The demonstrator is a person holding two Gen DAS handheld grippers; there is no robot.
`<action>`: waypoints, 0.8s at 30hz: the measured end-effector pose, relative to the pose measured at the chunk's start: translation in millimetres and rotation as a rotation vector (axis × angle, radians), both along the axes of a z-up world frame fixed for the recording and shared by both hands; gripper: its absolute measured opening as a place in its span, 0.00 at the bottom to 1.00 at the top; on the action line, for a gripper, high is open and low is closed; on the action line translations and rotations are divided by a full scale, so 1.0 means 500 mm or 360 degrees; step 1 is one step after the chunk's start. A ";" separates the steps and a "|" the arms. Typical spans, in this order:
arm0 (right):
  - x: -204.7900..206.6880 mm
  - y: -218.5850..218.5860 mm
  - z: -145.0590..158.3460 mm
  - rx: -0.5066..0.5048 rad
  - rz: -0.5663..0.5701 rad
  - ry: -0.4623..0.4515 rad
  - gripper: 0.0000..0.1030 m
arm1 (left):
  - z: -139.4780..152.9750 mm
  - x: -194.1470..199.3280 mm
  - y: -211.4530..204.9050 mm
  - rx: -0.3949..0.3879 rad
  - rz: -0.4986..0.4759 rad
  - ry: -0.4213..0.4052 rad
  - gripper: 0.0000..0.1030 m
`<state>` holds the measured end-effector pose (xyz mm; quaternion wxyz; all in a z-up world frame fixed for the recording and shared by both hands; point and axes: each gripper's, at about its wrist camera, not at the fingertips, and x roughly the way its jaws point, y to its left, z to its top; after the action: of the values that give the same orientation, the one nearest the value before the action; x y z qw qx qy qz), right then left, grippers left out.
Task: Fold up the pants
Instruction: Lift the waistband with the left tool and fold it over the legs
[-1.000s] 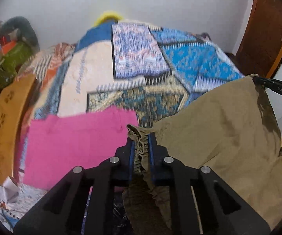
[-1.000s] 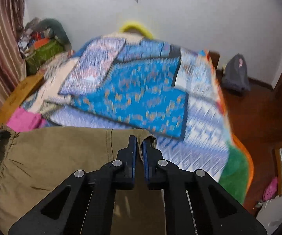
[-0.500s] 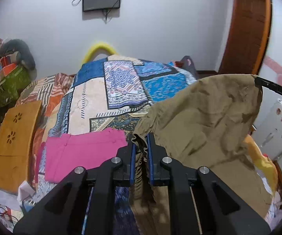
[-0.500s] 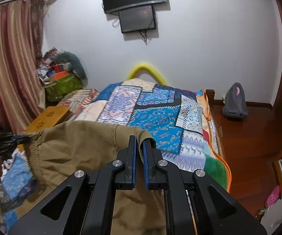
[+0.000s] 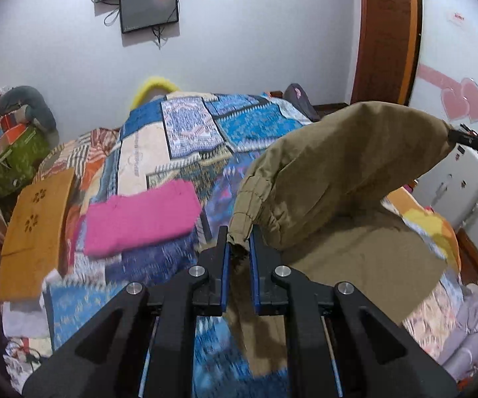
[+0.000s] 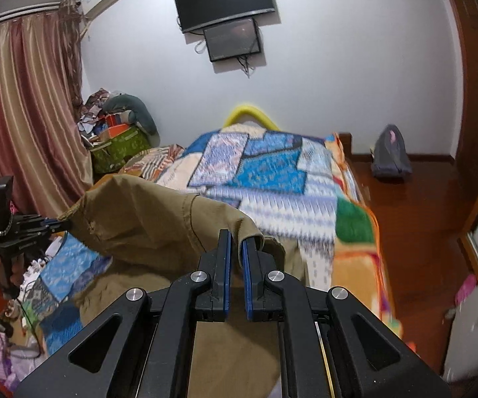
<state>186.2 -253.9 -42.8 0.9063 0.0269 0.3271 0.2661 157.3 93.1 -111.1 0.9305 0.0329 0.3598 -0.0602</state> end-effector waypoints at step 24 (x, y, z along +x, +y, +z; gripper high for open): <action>-0.142 -0.085 -0.183 -0.0206 -0.0245 0.0442 0.08 | -0.109 -0.135 0.058 -0.0089 0.0230 0.0250 0.09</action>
<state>115.1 -296.2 -134.1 0.8699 0.0298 0.4628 0.1680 89.7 122.1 -165.6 0.9019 -0.0239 0.4313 -0.0053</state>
